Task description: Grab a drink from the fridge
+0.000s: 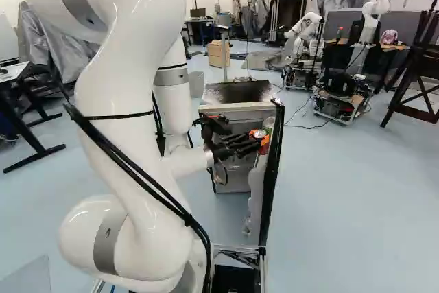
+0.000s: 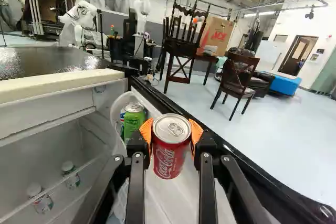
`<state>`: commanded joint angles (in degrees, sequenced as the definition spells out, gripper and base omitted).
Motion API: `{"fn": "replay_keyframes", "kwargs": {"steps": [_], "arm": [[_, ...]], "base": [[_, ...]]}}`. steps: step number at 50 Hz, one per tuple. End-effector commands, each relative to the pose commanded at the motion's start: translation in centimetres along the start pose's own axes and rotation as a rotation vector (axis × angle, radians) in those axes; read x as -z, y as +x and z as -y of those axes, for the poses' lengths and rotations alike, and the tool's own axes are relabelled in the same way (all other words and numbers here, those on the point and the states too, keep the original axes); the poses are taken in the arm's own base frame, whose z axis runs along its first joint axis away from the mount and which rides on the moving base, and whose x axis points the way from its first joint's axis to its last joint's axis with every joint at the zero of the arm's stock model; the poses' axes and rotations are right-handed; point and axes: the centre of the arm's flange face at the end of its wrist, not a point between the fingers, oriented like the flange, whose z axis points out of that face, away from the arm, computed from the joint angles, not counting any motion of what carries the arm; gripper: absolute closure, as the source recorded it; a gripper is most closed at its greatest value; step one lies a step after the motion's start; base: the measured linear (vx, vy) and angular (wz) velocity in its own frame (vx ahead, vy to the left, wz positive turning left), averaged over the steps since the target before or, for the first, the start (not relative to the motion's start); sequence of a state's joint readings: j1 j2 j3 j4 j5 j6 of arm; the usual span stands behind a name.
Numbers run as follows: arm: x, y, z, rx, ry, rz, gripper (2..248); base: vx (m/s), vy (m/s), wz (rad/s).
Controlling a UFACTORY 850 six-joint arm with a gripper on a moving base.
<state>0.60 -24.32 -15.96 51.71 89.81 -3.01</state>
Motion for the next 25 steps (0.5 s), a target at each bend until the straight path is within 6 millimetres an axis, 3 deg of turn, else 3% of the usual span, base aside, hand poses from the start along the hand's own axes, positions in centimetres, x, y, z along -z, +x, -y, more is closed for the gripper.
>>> {"fn": "replay_keyframes", "kwargs": {"steps": [25], "arm": [[-1.5,0.3,4.2,-0.027,0.046,-0.03,156]], "base": [[0.0,0.0,0.0]]}}
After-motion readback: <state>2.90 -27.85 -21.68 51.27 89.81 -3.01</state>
